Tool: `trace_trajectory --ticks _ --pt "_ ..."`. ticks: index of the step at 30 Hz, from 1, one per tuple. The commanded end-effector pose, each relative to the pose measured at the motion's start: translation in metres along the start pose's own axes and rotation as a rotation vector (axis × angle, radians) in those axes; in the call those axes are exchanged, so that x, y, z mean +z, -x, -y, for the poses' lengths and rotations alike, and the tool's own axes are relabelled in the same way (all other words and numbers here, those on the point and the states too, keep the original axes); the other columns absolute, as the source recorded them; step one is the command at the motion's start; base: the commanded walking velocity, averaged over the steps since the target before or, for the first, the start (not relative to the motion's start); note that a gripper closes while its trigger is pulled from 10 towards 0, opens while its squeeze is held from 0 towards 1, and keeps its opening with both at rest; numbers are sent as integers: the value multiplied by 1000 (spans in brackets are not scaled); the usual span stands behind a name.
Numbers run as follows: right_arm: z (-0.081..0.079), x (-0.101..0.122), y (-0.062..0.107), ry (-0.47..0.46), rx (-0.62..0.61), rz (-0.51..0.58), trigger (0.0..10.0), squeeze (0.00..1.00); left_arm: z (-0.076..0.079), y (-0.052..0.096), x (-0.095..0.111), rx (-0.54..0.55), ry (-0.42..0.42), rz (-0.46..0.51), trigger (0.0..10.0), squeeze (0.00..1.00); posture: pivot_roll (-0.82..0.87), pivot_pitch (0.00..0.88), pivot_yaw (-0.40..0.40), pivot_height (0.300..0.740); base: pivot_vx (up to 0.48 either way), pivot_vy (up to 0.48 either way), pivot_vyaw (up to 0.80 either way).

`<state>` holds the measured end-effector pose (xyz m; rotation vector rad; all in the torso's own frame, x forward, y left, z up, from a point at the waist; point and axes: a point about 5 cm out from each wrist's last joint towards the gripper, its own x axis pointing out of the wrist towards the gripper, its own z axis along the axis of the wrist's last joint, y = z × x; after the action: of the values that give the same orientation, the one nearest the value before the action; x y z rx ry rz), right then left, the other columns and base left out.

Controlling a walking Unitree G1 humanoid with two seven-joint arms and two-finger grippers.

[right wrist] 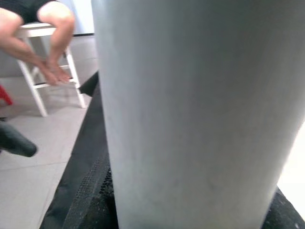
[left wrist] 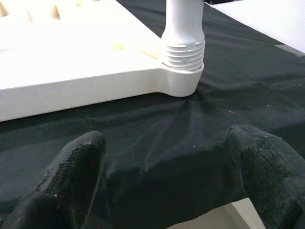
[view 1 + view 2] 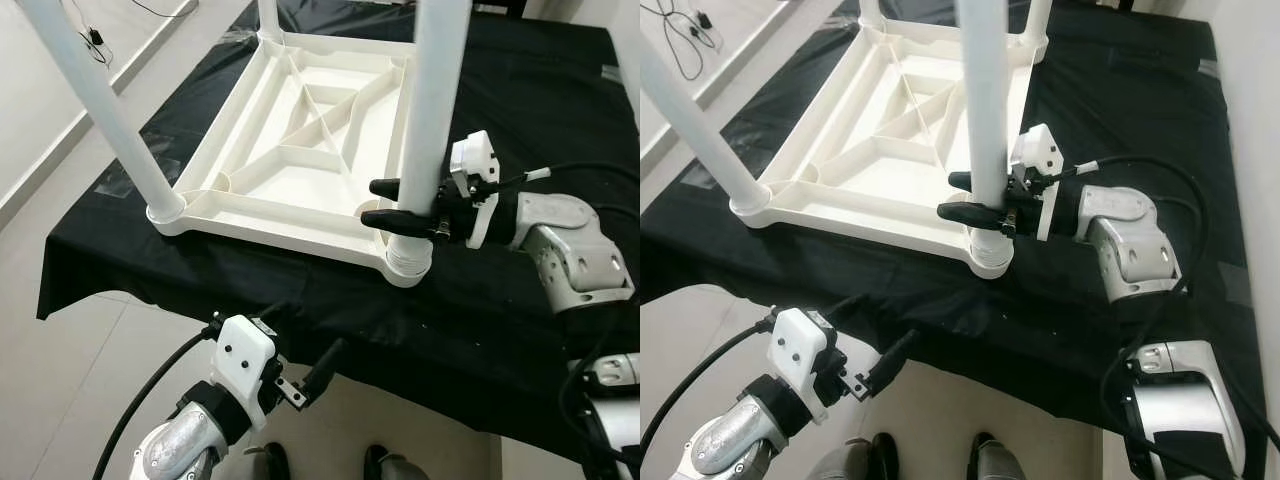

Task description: Building children table

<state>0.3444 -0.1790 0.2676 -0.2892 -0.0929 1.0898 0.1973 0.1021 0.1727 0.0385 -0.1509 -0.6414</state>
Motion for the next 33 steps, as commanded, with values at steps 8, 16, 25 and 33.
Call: trace_trajectory --ticks 8,16,25,33 --pt "-30 -77 17 -336 -484 -169 10000 0 2 4 -5 -11 2 -17 10000 0 41 301 -3 740 0 0 0" --pt "-100 -87 20 -314 -1113 -169 10000 0 -2 4 -8 -28 2 -25 10000 0 30 282 31 740 0 0 0" --pt "-94 -68 -2 -218 -1100 -98 10000 0 -6 3 -9 -46 -14 -32 10000 0 42 272 59 740 0 0 0" --pt "-85 -64 -5 -264 -1163 -50 10000 0 -11 1 -10 -39 -30 -29 10000 0 51 266 66 740 0 0 0"
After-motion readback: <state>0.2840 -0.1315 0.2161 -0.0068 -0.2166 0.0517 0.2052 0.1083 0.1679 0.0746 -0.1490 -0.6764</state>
